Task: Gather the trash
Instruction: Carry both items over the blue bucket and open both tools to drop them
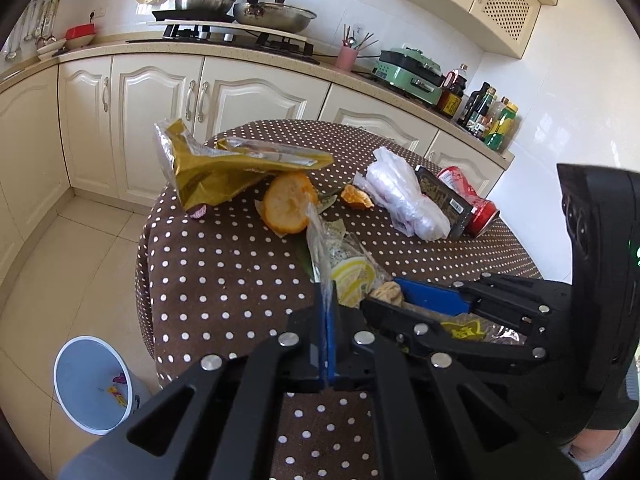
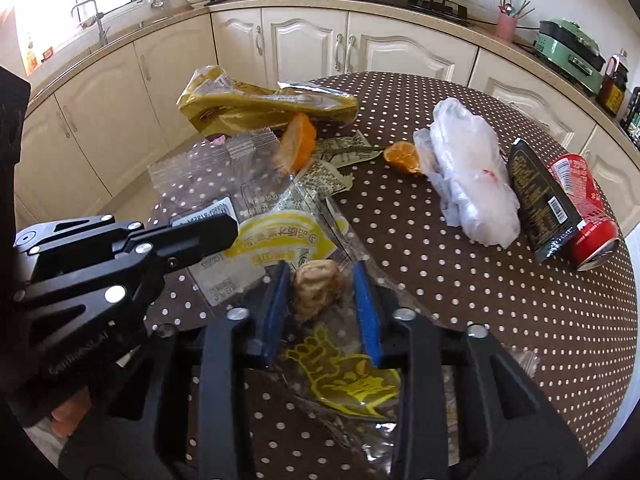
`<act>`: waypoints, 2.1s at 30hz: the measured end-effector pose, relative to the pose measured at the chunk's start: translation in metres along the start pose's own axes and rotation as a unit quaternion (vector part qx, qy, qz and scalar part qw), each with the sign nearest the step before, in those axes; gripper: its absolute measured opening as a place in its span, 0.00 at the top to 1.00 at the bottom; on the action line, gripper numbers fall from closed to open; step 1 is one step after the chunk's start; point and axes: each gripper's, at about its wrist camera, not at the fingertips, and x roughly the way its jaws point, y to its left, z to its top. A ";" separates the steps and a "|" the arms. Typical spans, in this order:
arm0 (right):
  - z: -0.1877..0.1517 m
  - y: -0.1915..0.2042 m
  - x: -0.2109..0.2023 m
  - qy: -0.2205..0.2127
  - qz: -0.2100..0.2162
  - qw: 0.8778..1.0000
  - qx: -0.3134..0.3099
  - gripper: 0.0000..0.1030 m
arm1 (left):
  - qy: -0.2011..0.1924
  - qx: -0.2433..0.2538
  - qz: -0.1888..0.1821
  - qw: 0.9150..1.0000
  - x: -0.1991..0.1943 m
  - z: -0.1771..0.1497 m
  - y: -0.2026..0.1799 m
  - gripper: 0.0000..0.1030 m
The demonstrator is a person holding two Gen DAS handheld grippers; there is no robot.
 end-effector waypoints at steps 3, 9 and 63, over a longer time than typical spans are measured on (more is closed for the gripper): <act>-0.001 0.003 -0.007 -0.016 -0.010 1.000 0.004 0.75 | -0.008 0.001 -0.007 1.000 -0.009 -0.001 -0.001 1.00; 0.002 0.022 -0.049 -0.072 -0.008 0.997 0.008 0.75 | -0.056 -0.003 -0.045 0.997 -0.056 0.003 0.004 1.00; 0.013 0.330 0.315 0.120 0.163 0.979 -0.024 0.75 | 0.094 -0.274 0.274 0.917 -0.007 -0.156 0.454 0.52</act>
